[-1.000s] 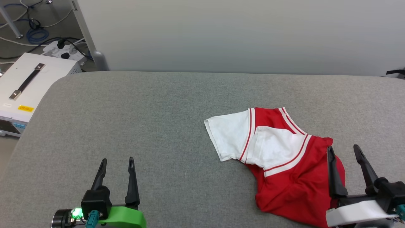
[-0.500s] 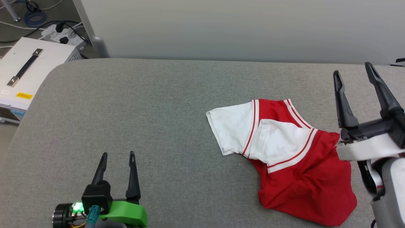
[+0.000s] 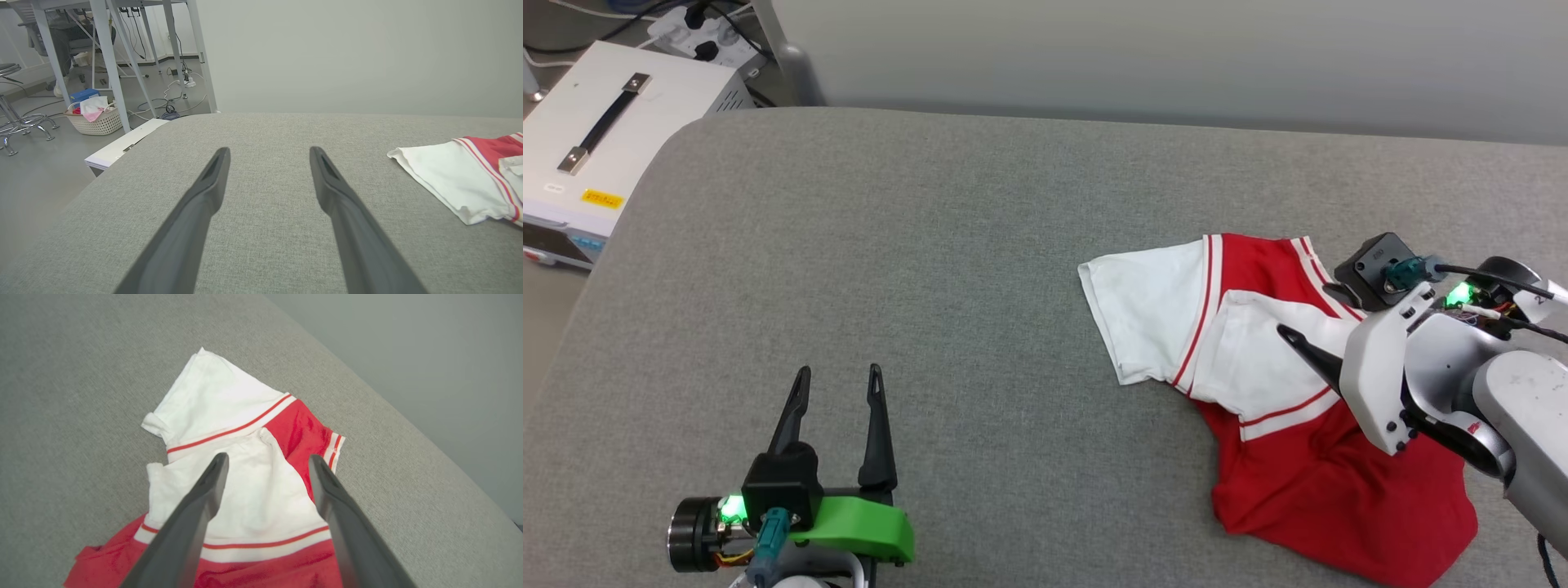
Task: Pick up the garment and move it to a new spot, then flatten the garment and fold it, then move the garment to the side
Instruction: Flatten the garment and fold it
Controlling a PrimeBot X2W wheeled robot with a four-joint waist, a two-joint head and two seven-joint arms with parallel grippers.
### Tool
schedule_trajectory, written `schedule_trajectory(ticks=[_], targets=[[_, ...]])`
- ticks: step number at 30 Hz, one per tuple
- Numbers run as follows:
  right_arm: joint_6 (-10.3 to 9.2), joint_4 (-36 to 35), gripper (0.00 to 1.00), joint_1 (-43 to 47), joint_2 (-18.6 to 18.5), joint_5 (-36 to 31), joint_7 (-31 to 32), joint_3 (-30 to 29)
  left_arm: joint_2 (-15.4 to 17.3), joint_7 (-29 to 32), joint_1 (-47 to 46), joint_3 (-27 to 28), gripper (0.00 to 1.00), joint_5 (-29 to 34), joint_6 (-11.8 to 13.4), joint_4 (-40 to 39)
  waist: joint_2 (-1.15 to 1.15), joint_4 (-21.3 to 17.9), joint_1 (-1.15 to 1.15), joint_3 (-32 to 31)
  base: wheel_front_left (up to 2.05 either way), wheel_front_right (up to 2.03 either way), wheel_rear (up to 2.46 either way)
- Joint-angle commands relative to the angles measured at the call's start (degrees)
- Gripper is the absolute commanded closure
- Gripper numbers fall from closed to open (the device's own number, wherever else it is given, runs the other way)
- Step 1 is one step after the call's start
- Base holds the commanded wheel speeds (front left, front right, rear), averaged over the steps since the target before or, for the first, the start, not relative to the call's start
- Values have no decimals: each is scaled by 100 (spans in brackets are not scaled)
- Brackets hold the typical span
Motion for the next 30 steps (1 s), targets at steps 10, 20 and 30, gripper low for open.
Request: schedule_trajectory(ticks=[10, 20, 30], targets=[[-4, 417, 0, -804, -354, 881, 1301, 1447, -33, -34, -413, -212, 0, -118, 68, -28, 0, 452, 0, 639, 0, 0, 0], [-4, 1772, 0, -873, 11, 1075, 1122, 2525, -34, -34, -589, -444, 0, -274, 233, -4, 0, 676, 0, 974, 0, 0, 0], [-4, 1782, 100, -1392, 175, 1037, -363, 2850, -34, -34, -473, -357, 0, -231, 233, 71, 0, 417, 0, 609, 0, 0, 0]])
